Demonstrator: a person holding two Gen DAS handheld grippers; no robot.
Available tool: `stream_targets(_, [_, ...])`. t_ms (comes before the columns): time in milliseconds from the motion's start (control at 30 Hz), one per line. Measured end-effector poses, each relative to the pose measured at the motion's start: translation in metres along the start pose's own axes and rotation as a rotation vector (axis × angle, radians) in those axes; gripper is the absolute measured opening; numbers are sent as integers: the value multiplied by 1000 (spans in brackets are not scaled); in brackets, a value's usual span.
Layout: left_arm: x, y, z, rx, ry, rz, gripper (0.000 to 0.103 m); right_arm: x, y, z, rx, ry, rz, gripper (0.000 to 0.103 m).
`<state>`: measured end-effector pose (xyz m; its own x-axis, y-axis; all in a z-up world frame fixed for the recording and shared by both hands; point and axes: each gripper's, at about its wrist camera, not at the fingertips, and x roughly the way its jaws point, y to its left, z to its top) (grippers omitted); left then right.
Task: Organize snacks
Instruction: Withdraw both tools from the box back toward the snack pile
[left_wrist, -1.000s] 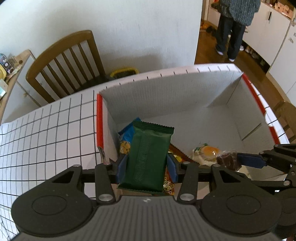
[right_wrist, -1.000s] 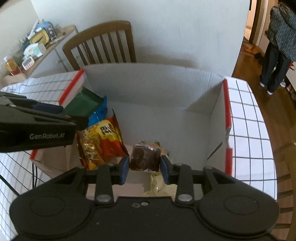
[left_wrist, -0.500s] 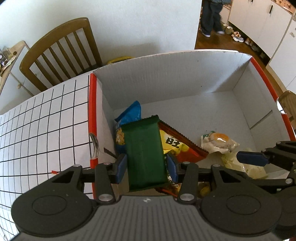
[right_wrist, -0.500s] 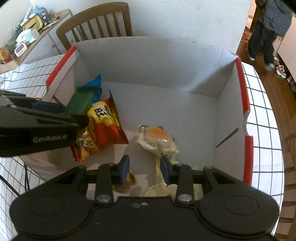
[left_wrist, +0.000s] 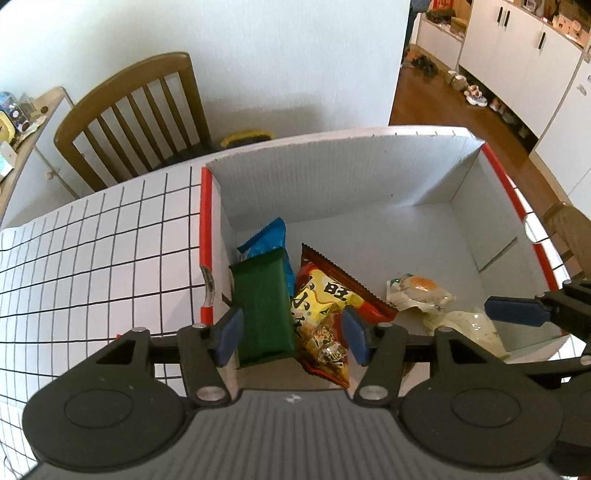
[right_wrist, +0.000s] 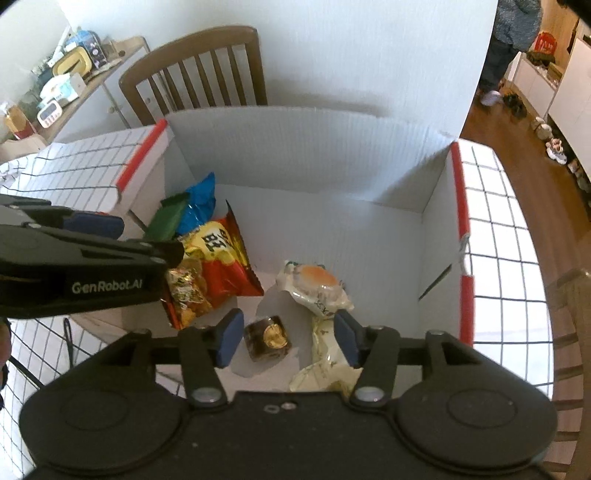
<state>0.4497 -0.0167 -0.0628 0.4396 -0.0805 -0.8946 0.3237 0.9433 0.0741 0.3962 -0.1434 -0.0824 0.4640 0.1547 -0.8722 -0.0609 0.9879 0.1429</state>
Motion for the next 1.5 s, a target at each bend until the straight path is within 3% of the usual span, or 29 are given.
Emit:
stream_targets(67, [-9,-1,-1,0,-14,4,58,-10,1,-1,-1,-20,-2,64])
stream_targets(233, [-35,-7,-8,-3,-55,18,67,-35,2,-4,-5,-71,6,70])
stream_targets(467, [-70,-16,-24,-20,-104,26,67,-69,4,-18,-27,-141,12,85])
stream_targets(900, [-119,-37,-70,-51,-152,18,67,-121,5,-58,-72,-213,52,89])
stream_targets(1100, [-140,-46,-97,-55,-176,9,67,-142,3,-84,-91,-237,76,96])
stream_targets(1233, [-154,-50,-119,-76,-189,-5,77,-152,0,-104,-104,-242,96,97])
stream_targets(1500, [-168,-56,-163,-144,-194,-15,85,-165,-16,-146,-102,-234,126,100])
